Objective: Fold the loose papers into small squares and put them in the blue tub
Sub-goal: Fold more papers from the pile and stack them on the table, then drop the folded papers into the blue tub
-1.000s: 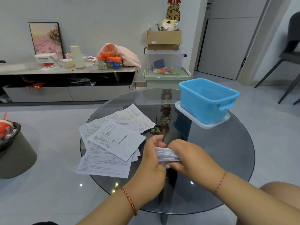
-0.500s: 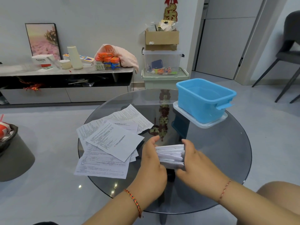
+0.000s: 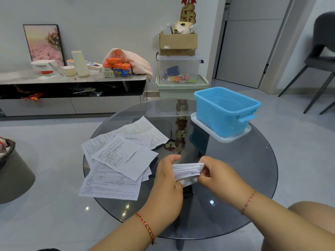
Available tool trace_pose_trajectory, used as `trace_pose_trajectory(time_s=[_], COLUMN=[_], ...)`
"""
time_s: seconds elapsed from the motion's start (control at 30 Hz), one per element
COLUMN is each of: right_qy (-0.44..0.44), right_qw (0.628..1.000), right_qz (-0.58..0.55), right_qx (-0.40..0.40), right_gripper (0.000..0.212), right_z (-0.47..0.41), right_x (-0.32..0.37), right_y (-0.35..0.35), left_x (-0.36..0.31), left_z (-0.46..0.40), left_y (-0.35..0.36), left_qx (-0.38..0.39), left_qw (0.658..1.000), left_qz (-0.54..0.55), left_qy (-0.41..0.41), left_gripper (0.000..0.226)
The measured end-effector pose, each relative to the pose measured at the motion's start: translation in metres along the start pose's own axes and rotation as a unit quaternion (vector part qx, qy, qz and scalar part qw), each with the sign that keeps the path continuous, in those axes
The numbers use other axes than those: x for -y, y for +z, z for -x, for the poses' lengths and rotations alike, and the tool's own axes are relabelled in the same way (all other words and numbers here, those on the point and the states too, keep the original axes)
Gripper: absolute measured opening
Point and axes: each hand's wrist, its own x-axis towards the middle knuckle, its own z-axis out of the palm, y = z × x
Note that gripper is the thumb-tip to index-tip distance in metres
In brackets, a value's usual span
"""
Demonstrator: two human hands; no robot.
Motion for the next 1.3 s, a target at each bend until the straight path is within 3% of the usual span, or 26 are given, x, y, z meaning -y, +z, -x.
trace_pose_trajectory(time_s=[0.1,0.17,0.2,0.3,0.43,0.5,0.63,0.8,0.87,0.97,1.13,1.3], right_qy=[-0.077,-0.153,-0.177,-0.174,-0.140,-0.152,-0.185,-0.125,-0.094,-0.046,0.076,0.156], right_qw=[0.993,0.981,0.976,0.980,0.990,0.988,0.980,0.990,0.993,0.994,0.965,0.963], right_qz=[0.078,0.114,0.125,0.099,0.018,0.024,0.055,0.002,-0.001,-0.022,-0.172,-0.155], right_qx=[-0.050,-0.041,-0.024,-0.003,0.003,0.008,-0.053,-0.066,-0.069,-0.093,-0.182,-0.154], right_gripper=[0.025,0.033,0.027,0.012,0.014,0.012,0.014,0.007,0.016,0.006,0.007,0.011], right_z=[-0.001,-0.001,0.000,0.003,0.003,0.004,0.001,-0.018,-0.028,-0.045,-0.092,-0.148], right_x=[0.001,0.003,0.006,0.008,0.004,0.006,0.007,-0.005,-0.013,-0.027,-0.056,-0.072], right_y=[-0.008,-0.011,-0.012,-0.015,-0.023,-0.026,-0.049,-0.097,-0.116,-0.143,-0.186,-0.196], left_x=[-0.002,-0.005,-0.007,-0.013,-0.024,-0.029,-0.050,-0.084,-0.094,-0.108,-0.106,-0.100], left_z=[0.002,0.005,0.005,0.002,-0.007,-0.013,-0.036,-0.086,-0.106,-0.128,-0.182,-0.217], left_y=[-0.003,-0.004,-0.005,-0.010,-0.023,-0.026,-0.028,-0.027,-0.023,-0.015,0.009,0.034], left_qx=[-0.011,-0.009,-0.009,-0.036,-0.035,-0.034,-0.024,0.049,0.084,0.098,0.005,0.061], left_qw=[0.998,0.995,0.995,0.995,0.992,0.990,0.995,0.997,0.994,0.982,0.969,0.951], left_qz=[-0.037,-0.058,-0.062,-0.045,-0.087,-0.097,-0.057,-0.014,0.049,0.156,0.214,0.190], left_qy=[0.048,0.075,0.083,0.080,0.085,0.093,0.073,0.063,0.059,0.029,-0.121,-0.235], left_gripper=[0.055,0.051,0.048,0.041,0.014,0.013,0.017,0.018,0.016,0.012,0.024,0.029])
